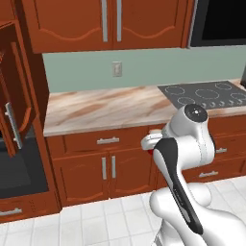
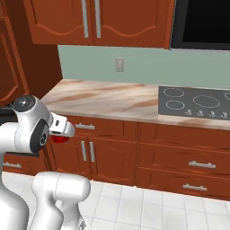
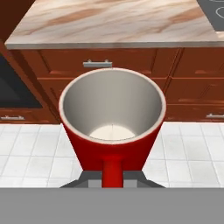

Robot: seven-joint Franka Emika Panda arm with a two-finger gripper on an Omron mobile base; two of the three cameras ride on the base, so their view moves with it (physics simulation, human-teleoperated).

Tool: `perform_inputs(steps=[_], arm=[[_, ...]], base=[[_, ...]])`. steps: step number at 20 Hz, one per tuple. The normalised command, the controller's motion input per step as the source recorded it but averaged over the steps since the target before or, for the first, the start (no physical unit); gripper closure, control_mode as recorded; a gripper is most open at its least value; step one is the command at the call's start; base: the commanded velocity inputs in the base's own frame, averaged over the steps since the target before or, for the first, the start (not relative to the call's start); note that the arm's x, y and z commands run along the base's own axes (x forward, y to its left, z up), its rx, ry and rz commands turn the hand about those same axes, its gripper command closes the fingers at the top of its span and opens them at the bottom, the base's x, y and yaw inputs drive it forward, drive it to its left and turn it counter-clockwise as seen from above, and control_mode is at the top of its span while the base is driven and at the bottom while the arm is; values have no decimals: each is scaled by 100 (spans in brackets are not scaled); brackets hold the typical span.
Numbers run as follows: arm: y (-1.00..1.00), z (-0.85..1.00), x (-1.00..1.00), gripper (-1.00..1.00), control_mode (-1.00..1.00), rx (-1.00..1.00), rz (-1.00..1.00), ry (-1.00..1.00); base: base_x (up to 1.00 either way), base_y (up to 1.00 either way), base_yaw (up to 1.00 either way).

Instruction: Pick the mug on the counter and place it in the cabinet with the handle facing the right, like the mugs already inside.

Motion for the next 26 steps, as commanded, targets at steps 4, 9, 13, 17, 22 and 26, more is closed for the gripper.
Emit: perform_inputs(steps=[4, 9, 13, 17, 22, 26], arm=[[0, 0, 0, 100, 100, 0, 0, 0], [0, 0, 0, 100, 100, 0, 0, 0], [0, 0, 0, 100, 100, 0, 0, 0], [0, 0, 0, 100, 100, 0, 0, 0], [0, 0, 0, 100, 100, 0, 0, 0], [0, 0, 0, 100, 100, 0, 0, 0]], base=[[-37, 68, 2], [-27, 70, 1], [-26, 68, 0], [-22, 68, 0], [-24, 68, 0], [-19, 67, 0]])
